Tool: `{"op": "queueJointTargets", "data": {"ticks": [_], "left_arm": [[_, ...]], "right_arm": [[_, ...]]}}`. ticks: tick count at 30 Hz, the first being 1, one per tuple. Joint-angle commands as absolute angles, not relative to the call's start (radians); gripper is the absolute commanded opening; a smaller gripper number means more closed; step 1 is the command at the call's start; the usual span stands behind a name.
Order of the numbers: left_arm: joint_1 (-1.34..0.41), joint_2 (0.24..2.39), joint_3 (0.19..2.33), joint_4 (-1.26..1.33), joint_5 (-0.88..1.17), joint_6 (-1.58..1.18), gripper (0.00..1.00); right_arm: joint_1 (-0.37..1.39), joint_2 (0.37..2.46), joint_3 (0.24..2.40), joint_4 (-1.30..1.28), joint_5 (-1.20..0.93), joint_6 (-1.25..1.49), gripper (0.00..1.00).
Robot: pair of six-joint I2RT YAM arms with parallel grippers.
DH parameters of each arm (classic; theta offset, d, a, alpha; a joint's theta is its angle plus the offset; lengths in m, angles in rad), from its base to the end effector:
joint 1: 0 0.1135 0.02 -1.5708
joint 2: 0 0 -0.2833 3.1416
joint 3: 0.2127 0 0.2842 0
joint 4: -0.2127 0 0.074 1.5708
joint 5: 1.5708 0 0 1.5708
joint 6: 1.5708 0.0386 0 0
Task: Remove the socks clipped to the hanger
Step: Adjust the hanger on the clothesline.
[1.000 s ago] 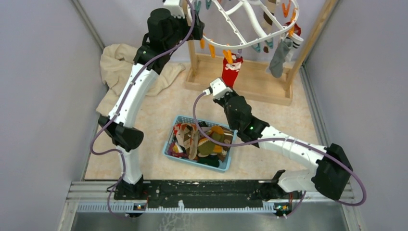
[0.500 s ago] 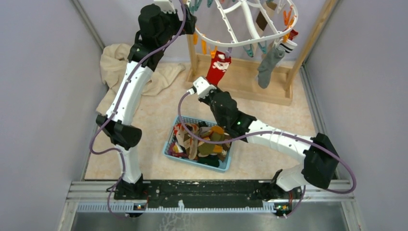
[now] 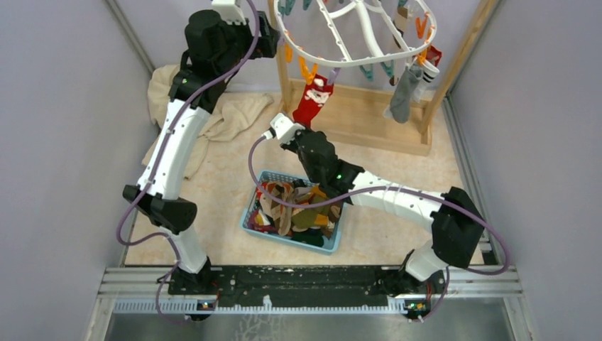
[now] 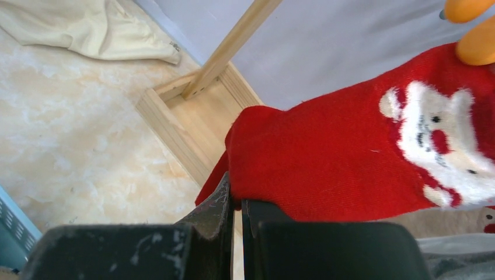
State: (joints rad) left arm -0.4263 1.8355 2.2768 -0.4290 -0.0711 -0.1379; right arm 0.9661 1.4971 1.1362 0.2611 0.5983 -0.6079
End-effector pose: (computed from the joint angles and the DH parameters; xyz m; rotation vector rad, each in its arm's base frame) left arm 0.3946 -0.1762 0.5612 0.1697 1.5624 -0.3890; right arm 0.2371 0.3049 0.3435 -0.8165 1.4432 -0.2272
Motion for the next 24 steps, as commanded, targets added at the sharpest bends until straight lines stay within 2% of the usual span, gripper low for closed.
{"op": "queueJointTargets", "data": {"ticks": [1, 24], "left_arm": [[-0.416, 1.739, 2.241, -0.464, -0.051, -0.14, 0.99], [-0.42, 1.764, 2.34, -0.597, 0.056, -0.159, 0.99]], "right_arm": [[0.988, 1.529, 1.221, 0.306, 0.585, -0.642, 0.0], [0.972, 1.747, 1.383, 0.305, 0.59, -0.767, 0.0]]}}
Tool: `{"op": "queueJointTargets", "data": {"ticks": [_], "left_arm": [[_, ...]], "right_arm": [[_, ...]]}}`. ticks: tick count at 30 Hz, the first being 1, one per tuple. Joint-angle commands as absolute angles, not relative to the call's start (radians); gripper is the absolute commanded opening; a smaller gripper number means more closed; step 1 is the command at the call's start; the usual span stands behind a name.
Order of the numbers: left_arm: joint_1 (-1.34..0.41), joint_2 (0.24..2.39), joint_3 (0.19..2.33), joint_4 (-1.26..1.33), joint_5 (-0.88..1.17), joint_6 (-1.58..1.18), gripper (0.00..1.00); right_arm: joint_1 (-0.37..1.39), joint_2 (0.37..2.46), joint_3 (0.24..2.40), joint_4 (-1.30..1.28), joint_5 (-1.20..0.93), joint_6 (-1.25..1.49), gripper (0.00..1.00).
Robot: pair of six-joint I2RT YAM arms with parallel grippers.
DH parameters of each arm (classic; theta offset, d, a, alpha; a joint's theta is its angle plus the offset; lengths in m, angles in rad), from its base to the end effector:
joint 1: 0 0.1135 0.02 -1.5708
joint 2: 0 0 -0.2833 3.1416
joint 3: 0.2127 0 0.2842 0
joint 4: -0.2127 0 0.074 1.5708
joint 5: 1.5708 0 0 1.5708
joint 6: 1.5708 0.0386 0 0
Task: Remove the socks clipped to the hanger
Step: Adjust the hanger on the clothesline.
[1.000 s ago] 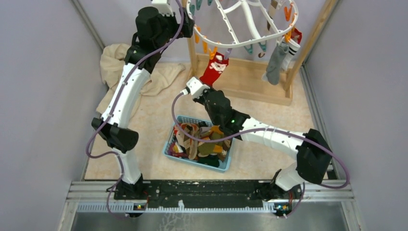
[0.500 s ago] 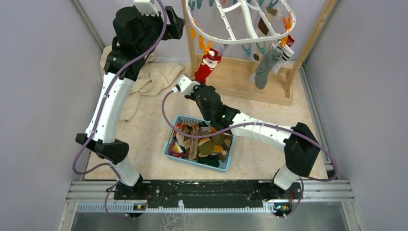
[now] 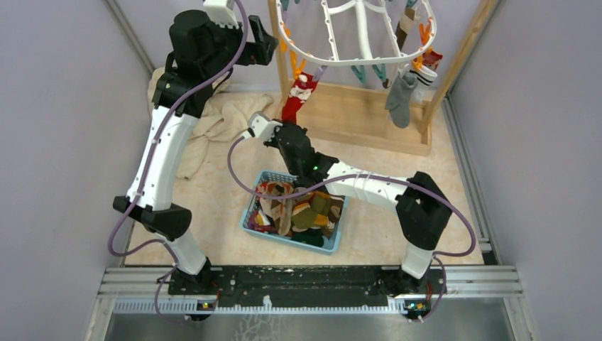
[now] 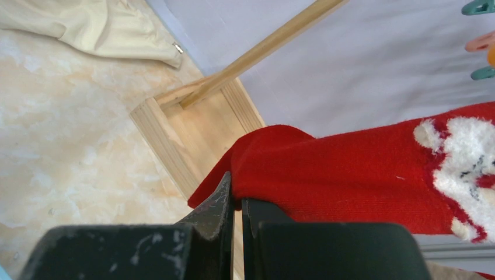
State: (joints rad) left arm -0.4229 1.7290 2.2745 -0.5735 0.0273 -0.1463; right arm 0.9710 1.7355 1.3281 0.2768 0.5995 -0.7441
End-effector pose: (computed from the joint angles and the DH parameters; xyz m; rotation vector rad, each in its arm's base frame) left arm 0.3493 -0.1584 0.5855 0.2444 1.5997 -0.4630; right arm 0.2721 0.3594 0.3242 -0.9440 1.4015 -0.3389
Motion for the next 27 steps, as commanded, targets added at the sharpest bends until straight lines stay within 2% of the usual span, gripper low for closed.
{"op": "queueJointTargets", "data": {"ticks": [1, 11, 27], "left_arm": [[-0.42, 1.777, 2.357, -0.602, 0.059, -0.161, 0.99], [-0.425, 1.839, 2.389, -0.604, 0.069, -0.166, 0.99], [-0.514, 1.764, 2.391, -0.731, 0.059, -0.161, 0.98]], "right_arm": [[0.971, 1.745, 1.383, 0.302, 0.592, -0.766, 0.0], [0.973, 1.746, 1.373, 0.289, 0.585, -0.795, 0.0], [0.99, 1.849, 1.507, 0.244, 0.573, -0.844, 0.0]]}}
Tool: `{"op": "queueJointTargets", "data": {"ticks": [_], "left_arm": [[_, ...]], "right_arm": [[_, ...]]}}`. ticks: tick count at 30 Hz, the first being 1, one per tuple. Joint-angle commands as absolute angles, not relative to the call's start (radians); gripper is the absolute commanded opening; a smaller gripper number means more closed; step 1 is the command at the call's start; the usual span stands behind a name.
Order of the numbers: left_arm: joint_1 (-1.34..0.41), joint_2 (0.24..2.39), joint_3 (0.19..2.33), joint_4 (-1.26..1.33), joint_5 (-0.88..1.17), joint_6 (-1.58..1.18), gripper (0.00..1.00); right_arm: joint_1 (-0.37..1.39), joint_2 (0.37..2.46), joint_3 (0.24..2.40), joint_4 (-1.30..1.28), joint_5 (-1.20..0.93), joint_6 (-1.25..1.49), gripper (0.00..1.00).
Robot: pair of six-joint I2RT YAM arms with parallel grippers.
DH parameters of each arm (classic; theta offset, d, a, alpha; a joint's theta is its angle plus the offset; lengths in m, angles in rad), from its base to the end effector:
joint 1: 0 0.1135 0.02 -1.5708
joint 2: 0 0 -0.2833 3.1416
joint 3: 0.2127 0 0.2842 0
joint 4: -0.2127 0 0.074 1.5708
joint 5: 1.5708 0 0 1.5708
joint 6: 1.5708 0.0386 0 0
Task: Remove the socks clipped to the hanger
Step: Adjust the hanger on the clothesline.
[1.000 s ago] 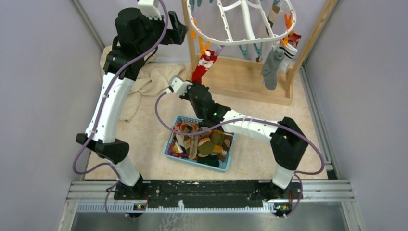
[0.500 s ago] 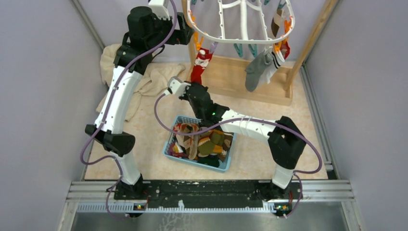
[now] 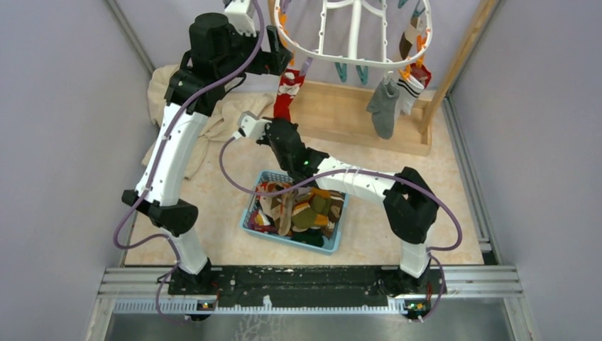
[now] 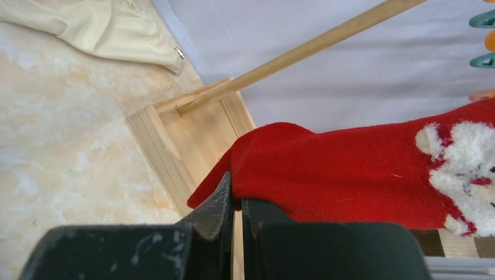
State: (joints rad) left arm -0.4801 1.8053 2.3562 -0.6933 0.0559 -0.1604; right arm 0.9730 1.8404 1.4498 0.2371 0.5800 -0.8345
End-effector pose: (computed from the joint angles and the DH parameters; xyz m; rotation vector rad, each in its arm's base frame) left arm 0.3560 -0.1878 0.5696 0.3187 1.7115 -0.5211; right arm 0.2878 0.3850 0.3200 -1.0423 1.3617 -0.3960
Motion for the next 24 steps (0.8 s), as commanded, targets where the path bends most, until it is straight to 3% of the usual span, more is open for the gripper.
{"op": "queueJointTargets", "data": {"ticks": [1, 12, 24], "left_arm": [[-0.523, 1.767, 2.395, -0.74, 0.06, -0.161, 0.98], [-0.584, 1.821, 2.41, -0.792, 0.015, -0.126, 0.98], [-0.553, 1.82, 2.343, -0.725, 0.147, -0.017, 0.99]], "right_arm": [[0.991, 1.851, 1.51, 0.24, 0.577, -0.847, 0.0], [0.994, 1.786, 1.418, 0.282, 0.613, -0.858, 0.0], [0.994, 1.575, 1.184, 0.344, 0.527, -0.778, 0.0]]}}
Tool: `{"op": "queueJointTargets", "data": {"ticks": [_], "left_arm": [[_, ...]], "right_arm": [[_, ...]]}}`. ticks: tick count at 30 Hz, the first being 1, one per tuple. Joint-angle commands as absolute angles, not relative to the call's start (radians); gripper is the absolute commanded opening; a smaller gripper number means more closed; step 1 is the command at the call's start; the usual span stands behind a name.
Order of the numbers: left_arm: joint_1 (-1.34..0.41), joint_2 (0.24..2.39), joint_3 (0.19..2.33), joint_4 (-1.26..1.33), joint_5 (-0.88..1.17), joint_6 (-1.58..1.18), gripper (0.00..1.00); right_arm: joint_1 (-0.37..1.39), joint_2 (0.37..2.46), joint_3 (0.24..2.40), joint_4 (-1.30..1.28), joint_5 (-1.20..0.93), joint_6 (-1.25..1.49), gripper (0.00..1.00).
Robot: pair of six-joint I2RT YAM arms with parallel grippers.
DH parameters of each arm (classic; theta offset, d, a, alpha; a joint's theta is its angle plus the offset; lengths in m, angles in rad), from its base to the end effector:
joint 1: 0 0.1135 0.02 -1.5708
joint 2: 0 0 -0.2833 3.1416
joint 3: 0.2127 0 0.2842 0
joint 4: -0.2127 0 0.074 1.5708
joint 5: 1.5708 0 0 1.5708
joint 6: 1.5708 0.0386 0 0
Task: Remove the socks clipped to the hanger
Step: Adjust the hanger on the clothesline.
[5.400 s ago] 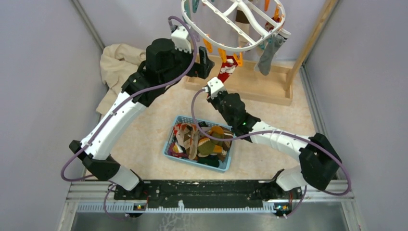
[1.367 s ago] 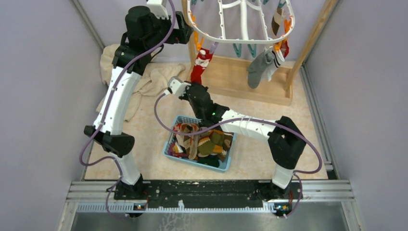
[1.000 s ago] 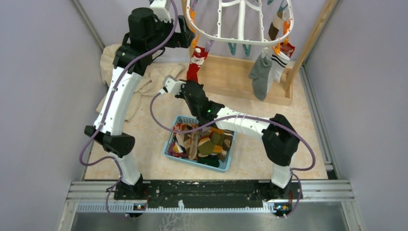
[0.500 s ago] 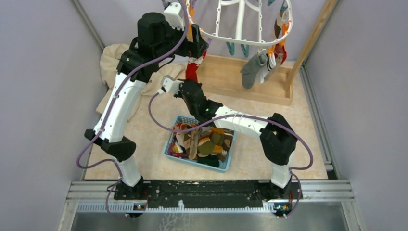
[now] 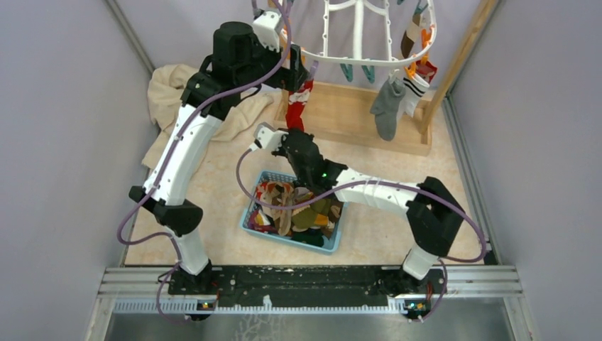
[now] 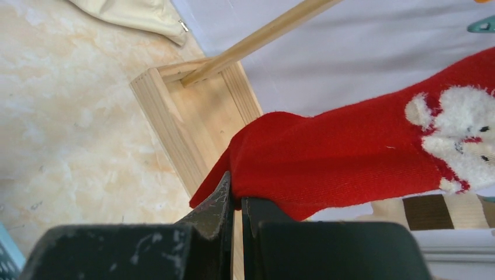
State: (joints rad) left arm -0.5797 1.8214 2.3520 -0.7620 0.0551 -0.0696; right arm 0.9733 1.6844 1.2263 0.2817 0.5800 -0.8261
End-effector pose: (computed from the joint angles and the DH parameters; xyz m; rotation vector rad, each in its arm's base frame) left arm 0.3410 -0.2258 0.5545 0.5006 1.7617 -0.5102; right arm 0.2608 0.3456 0.3073 -1.0562 1.3756 -0.3971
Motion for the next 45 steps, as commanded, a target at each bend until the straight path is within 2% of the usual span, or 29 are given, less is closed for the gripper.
{"op": "queueJointTargets", "data": {"ticks": [1, 11, 17, 25, 31, 39, 45], "left_arm": [[-0.54, 1.821, 2.337, -0.718, 0.2, -0.022, 0.99], [-0.482, 1.853, 2.287, -0.579, 0.584, -0.065, 0.99], [-0.466, 1.876, 2.295, -0.524, 0.71, -0.088, 0.99], [-0.45, 1.917, 2.312, -0.512, 0.77, -0.089, 0.99], [-0.439, 1.906, 2.243, -0.432, 0.821, -0.078, 0.99], [-0.432, 1.94, 2.231, -0.332, 0.928, -0.118, 0.93], [-0.423, 1.961, 2.215, -0.237, 0.995, -0.16, 0.92]], "right_arm": [[0.995, 1.559, 1.166, 0.344, 0.52, -0.767, 0.0], [0.993, 1.447, 1.086, 0.329, 0.448, -0.726, 0.0], [0.993, 1.429, 1.061, 0.328, 0.441, -0.718, 0.0], [0.992, 1.419, 1.052, 0.329, 0.436, -0.715, 0.0], [0.992, 1.407, 1.039, 0.328, 0.43, -0.712, 0.0], [0.991, 1.39, 1.019, 0.324, 0.425, -0.709, 0.0], [0.991, 1.384, 1.011, 0.315, 0.423, -0.711, 0.0]]}}
